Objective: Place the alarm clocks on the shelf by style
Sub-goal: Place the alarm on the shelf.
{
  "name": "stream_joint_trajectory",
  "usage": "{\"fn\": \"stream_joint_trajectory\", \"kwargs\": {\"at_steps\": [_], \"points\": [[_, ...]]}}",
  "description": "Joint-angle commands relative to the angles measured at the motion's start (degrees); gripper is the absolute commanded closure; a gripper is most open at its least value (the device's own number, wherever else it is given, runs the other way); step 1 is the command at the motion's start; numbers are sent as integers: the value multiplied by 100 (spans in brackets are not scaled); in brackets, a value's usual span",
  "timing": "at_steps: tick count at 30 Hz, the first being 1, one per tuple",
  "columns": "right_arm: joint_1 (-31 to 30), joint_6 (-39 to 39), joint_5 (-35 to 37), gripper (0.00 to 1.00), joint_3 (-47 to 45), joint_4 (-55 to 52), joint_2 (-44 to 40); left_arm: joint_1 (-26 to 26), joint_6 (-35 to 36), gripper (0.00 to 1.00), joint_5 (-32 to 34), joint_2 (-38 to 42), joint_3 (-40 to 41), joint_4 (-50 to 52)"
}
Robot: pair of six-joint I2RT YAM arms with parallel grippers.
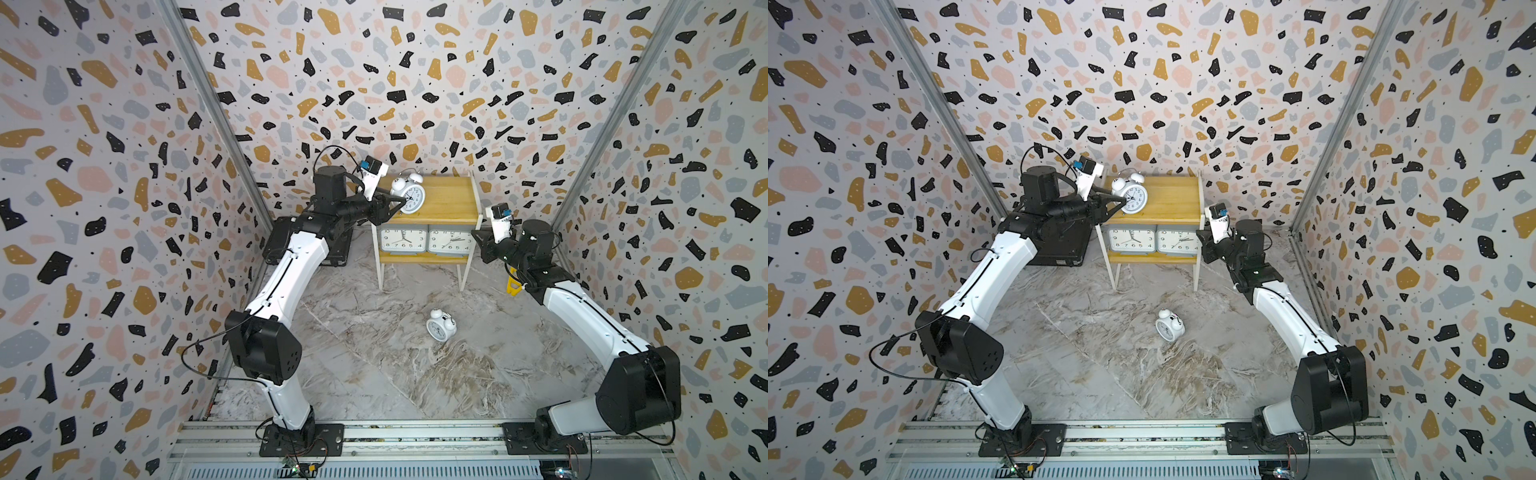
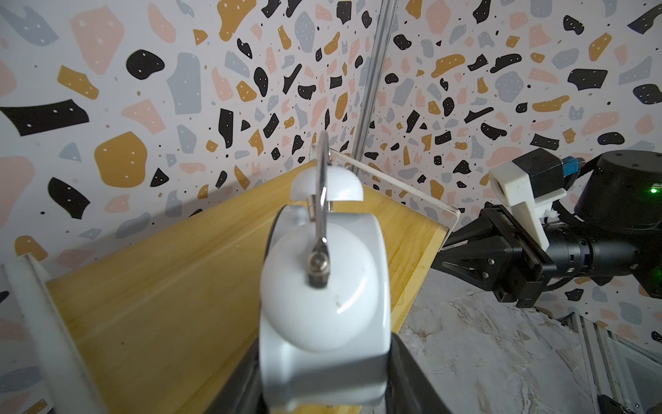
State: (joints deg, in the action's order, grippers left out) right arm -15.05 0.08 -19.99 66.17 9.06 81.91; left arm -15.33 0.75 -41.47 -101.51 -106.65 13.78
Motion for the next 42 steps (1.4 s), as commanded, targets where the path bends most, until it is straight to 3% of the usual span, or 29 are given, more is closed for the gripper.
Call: {"fn": "stream_joint_trajectory", "kwargs": {"at_steps": [1,20,32,42], "points": [[-24,107,-199,89,196,213,-35,57,109,66,-80,79,-49,-526],[-24,94,-216,90,212,105,-17,180,43,62,-115,110,258,-711],[-24,106,-221,90,231,87,-3,189,107,28,-98,135,259,-688],[-24,123,-216,90,250,41,7,224,330,21,285,289,355,-548]]}}
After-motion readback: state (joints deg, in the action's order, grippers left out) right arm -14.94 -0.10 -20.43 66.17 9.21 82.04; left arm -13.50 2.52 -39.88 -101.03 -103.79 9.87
